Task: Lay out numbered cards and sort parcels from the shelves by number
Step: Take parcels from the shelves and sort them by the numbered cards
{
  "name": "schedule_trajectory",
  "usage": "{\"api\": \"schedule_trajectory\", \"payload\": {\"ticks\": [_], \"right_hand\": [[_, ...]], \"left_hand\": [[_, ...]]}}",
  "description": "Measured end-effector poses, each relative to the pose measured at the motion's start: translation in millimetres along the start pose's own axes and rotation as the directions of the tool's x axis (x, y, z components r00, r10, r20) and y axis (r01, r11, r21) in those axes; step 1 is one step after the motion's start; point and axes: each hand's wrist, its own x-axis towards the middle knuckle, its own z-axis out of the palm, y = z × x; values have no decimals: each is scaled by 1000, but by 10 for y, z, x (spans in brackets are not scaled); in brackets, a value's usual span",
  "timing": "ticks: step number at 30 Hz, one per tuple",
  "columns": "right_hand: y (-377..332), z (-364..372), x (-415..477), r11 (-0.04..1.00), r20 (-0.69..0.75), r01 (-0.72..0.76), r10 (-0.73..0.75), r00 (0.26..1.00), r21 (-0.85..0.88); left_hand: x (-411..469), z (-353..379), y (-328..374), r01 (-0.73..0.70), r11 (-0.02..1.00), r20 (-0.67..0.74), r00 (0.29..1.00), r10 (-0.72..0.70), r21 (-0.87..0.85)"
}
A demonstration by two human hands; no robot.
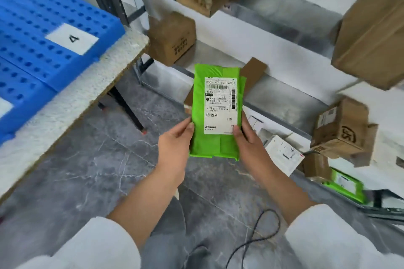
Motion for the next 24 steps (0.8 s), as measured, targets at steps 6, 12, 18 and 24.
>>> {"api": "schedule_trajectory", "payload": {"ticks": [6,12,18,24], "right_hand": [[-821,-230,-832,994,-71,103,-101,992,34],[-1404,-315,-1221,985,-86,172,-171,981,0],[-1995,-142,-1439,962,34,273,-272,962,-1],[-2515,396,-1362,939,107,338,-330,938,-66]], "left_hand": [[-939,-3,758,-106,994,79,992,103,23],[-1525,-102,1323,-219,976,111,970,217,-1],[-1941,-449,1835,-273,962,132,954,271,-1],[-1868,-945,2259,-356,932,-9,934,356,-74]]}}
